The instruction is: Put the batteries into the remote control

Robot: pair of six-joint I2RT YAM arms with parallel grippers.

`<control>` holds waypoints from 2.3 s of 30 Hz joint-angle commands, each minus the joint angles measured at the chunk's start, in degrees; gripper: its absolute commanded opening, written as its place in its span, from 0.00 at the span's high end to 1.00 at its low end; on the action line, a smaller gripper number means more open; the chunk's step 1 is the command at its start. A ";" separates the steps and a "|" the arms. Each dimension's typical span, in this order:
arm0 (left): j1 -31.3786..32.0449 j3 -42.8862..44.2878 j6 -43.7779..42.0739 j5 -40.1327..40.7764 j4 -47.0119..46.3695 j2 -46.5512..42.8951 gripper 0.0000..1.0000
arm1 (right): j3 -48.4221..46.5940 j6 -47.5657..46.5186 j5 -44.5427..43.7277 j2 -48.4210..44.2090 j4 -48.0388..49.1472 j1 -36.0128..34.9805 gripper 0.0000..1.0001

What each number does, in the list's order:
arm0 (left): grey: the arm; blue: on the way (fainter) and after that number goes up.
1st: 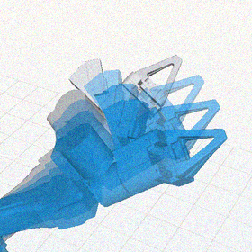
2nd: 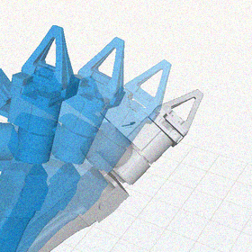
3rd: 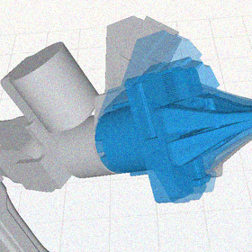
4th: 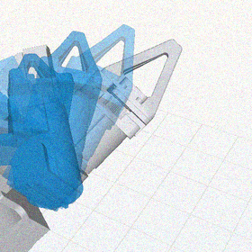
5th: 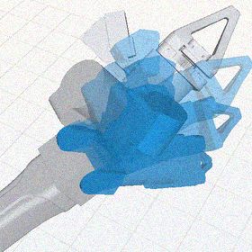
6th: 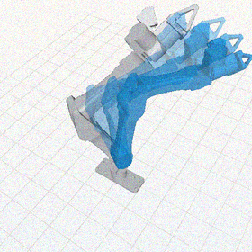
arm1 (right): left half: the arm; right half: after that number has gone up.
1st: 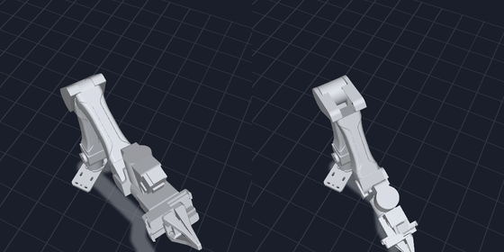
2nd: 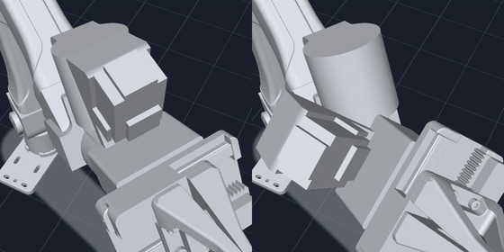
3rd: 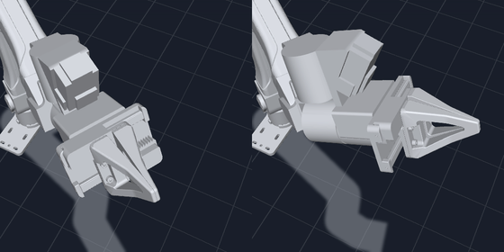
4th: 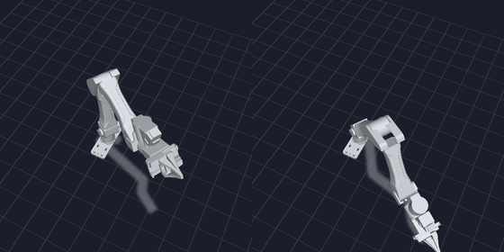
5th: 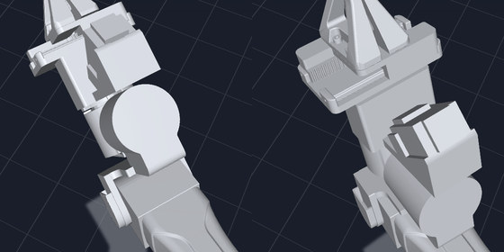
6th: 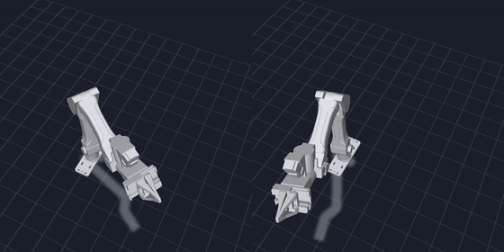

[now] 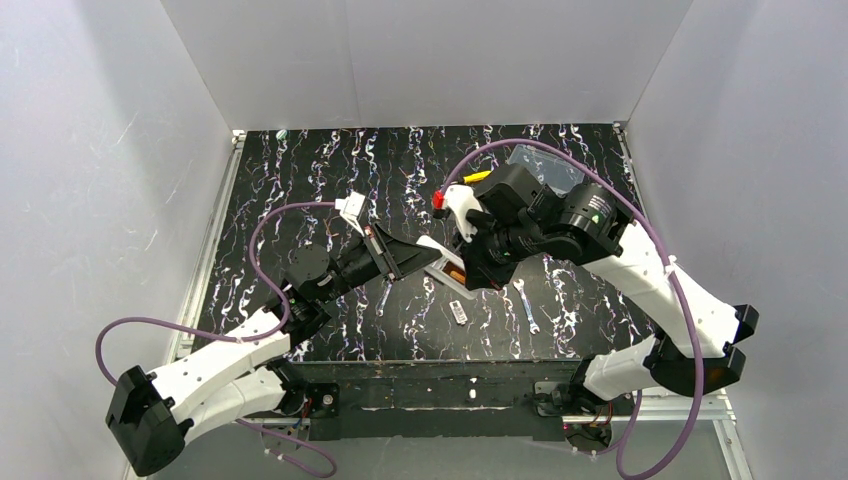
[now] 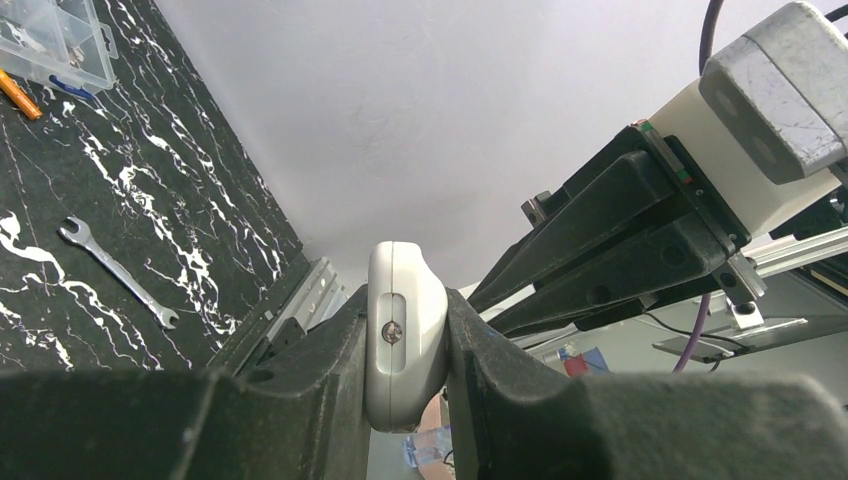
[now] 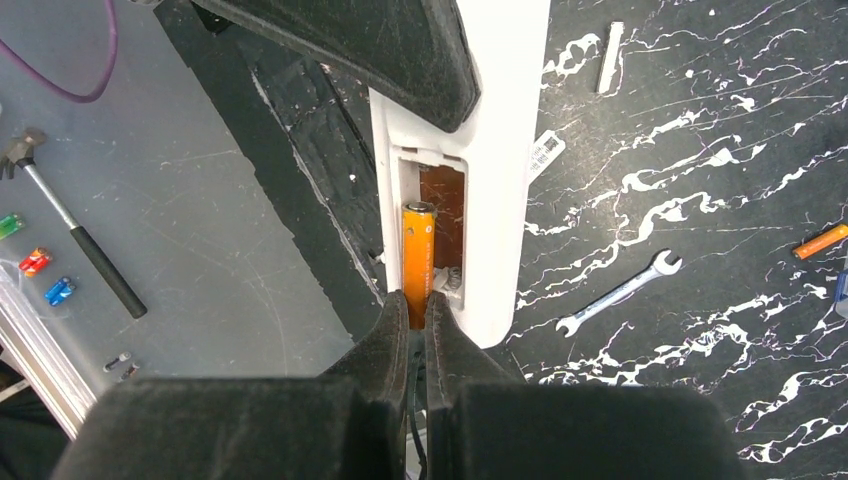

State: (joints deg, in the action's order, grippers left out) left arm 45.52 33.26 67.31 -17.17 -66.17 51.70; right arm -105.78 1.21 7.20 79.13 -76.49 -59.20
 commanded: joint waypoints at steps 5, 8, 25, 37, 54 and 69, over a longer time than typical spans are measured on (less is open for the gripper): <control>-0.08 1.19 0.21 -2.37 -8.57 -0.05 1.00 | -2.53 0.43 0.69 1.14 -0.17 -0.21 0.97; -0.01 1.49 0.44 -2.72 -9.58 0.79 1.00 | -2.45 0.84 0.76 1.33 -0.29 -0.23 0.96; 0.01 0.83 -0.45 -2.35 -10.38 0.31 1.00 | -3.28 4.17 -1.40 2.70 -3.47 -0.21 0.95; -0.01 0.91 -0.43 -2.15 -11.05 0.61 1.00 | -3.69 4.85 -0.76 4.28 -3.78 -0.23 0.95; -0.02 0.65 1.24 -1.49 -14.68 2.71 1.00 | -5.14 4.76 -1.58 5.60 -1.68 -0.18 0.86; -0.06 0.01 1.37 -0.24 -15.17 2.74 1.00 | -4.58 4.48 -0.88 5.43 -1.03 -0.14 0.75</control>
State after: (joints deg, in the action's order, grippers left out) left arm 45.50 32.36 67.40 -17.78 -72.03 55.99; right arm -109.08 5.80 5.32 84.38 -79.48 -59.24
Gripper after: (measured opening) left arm 0.254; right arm 0.235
